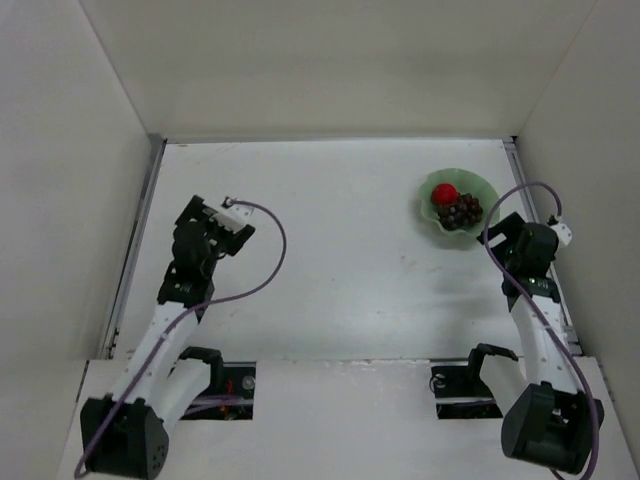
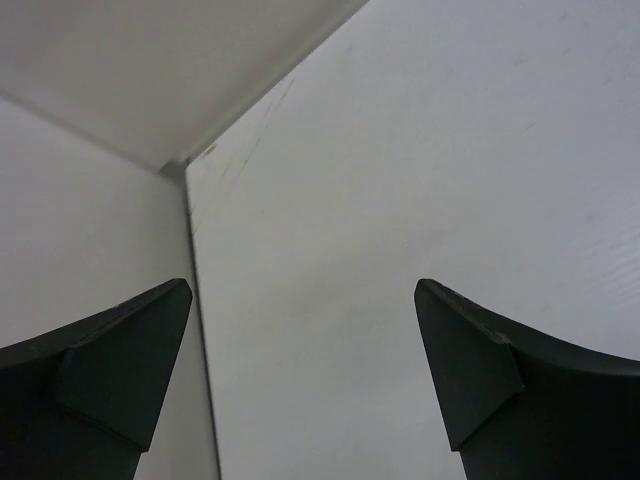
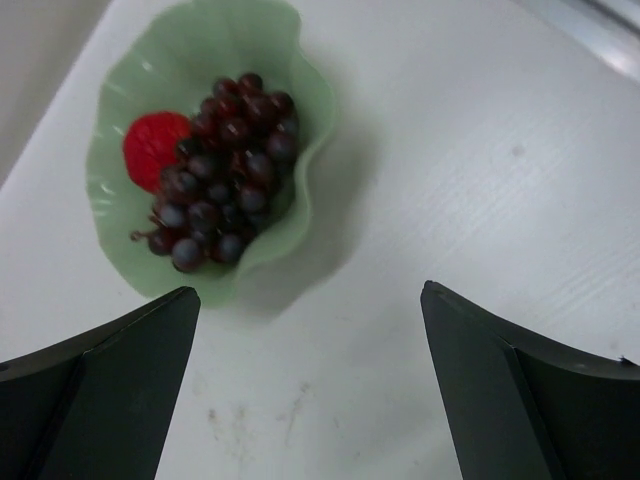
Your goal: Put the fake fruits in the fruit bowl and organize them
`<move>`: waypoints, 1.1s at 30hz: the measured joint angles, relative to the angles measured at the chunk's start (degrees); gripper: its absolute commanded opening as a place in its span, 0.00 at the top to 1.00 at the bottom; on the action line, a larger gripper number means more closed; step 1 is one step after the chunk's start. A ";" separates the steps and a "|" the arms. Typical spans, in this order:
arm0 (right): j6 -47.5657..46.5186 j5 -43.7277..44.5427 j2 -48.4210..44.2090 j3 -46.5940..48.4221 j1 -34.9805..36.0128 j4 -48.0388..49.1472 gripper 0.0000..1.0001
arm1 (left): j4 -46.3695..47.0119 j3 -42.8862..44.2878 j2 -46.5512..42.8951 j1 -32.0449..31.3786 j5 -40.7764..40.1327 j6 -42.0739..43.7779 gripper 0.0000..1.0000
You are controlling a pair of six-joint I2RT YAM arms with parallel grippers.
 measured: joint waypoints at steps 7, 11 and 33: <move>1.70 -3.80 -9.86 -5.70 -0.02 -5.25 0.00 | -0.85 -8.55 -12.31 11.96 -1.29 -0.24 0.00; 3.98 -5.86 -11.89 -5.73 0.13 -7.72 0.00 | 2.89 -11.80 -10.51 16.57 -3.89 -2.43 0.00; 13.09 -6.69 -18.93 -13.97 0.11 -12.83 0.00 | 9.18 -12.90 -9.33 19.76 -11.39 -9.68 0.00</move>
